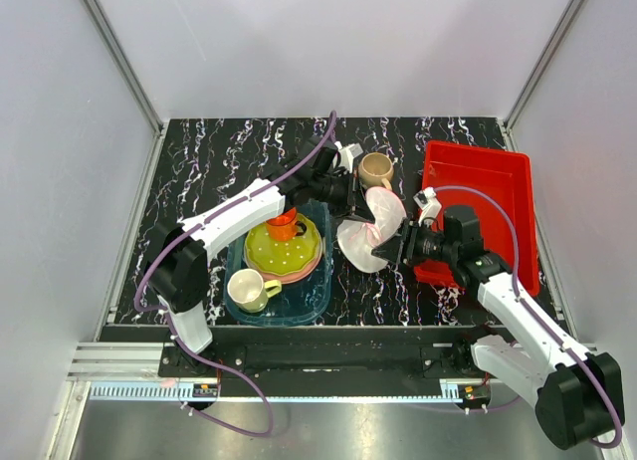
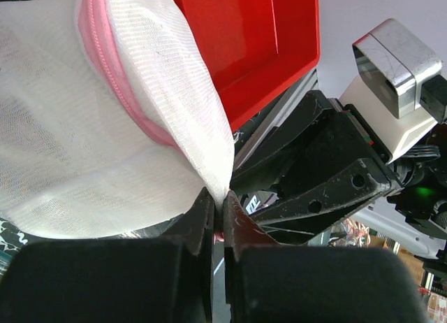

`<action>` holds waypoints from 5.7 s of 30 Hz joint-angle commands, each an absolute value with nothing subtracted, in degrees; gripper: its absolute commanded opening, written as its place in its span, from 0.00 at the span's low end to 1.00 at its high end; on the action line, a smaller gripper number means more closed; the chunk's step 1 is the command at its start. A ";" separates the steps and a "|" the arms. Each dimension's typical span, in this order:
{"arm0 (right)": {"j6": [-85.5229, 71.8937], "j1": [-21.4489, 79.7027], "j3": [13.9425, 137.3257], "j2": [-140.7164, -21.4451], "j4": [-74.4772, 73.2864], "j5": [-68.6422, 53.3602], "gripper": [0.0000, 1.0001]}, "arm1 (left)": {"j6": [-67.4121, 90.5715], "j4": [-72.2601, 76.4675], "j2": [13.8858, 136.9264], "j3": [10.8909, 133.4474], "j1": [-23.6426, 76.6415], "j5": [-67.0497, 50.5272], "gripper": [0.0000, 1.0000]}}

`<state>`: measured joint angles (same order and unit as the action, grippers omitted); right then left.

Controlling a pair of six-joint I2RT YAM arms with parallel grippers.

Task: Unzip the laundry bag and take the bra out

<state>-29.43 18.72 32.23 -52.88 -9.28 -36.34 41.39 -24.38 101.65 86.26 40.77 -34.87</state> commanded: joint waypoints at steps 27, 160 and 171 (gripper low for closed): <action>-27.87 18.90 32.87 -46.93 -18.28 -23.82 0.00 | 38.85 -24.26 100.11 88.24 38.76 -34.11 0.00; -38.76 21.53 34.80 -49.48 -15.82 -25.14 0.00 | 64.34 -11.78 93.51 69.69 48.52 -14.77 0.71; -38.23 21.53 34.81 -48.78 -17.75 -24.61 0.00 | 62.93 -12.57 93.16 72.51 48.08 -10.10 0.18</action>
